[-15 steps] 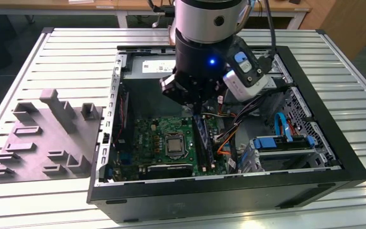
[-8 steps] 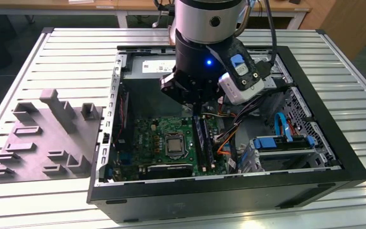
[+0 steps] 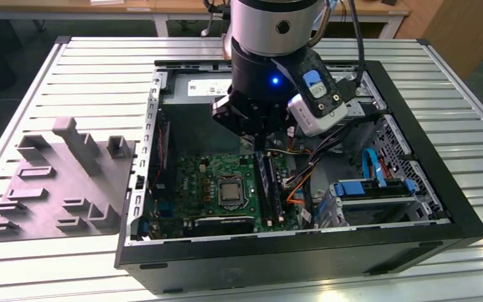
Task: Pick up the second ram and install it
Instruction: 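Insert the second ram into the second slot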
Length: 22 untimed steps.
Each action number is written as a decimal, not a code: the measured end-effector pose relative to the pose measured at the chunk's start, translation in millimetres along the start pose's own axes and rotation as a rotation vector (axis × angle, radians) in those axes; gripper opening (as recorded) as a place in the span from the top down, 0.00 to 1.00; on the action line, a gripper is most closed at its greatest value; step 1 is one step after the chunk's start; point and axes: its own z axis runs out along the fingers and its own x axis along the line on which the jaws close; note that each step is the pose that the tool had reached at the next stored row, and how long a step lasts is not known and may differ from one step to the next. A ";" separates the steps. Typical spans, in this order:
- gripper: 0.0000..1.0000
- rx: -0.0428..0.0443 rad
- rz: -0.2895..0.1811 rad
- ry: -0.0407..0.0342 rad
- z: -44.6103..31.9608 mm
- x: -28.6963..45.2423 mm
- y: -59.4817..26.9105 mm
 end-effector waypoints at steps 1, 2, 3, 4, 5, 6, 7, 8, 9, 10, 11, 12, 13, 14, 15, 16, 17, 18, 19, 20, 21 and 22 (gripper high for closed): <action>0.88 -0.0003 0.000 0.0000 0.1 -0.1 0.3; 0.88 -0.0004 0.000 -0.0001 0.3 -0.1 0.5; 0.88 -0.0003 0.000 0.0000 0.4 -0.1 0.7; 0.88 -0.0001 0.000 0.0001 0.5 -0.1 0.7; 0.88 -0.0003 0.001 0.0000 0.9 -0.1 0.7; 0.88 -0.0004 0.001 0.0000 1.6 -0.1 0.7; 0.88 -0.0006 0.003 -0.0002 2.6 -0.2 0.7; 0.88 -0.0005 0.004 -0.0001 4.0 -0.2 0.6; 0.88 -0.0005 0.006 -0.0002 5.5 -0.1 0.5; 0.88 -0.0004 0.008 -0.0003 7.1 -0.1 0.5; 0.88 -0.0004 0.010 -0.0004 8.8 0.0 0.4; 0.88 -0.0003 0.012 -0.0005 10.4 0.0 0.4; 0.88 -0.0002 0.015 -0.0005 11.8 0.1 0.3; 0.88 0.0000 0.018 -0.0006 13.0 0.1 0.3; 0.88 0.0008 0.034 -0.0011 15.5 0.2 0.2; 0.88 0.0008 0.034 -0.0012 15.5 0.2 0.2; 0.88 0.0008 0.034 -0.0012 15.7 0.2 0.2; 0.88 0.0002 0.034 -0.0014 16.6 0.2 0.2; 0.88 0.0004 0.035 -0.0014 17.6 -0.1 0.1; 0.88 0.0007 0.037 -0.0014 18.9 -0.6 0.0; 0.88 0.0008 0.038 -0.0014 20.6 -1.4 -0.1; 0.88 0.0008 0.040 -0.0014 22.5 -2.6 -0.2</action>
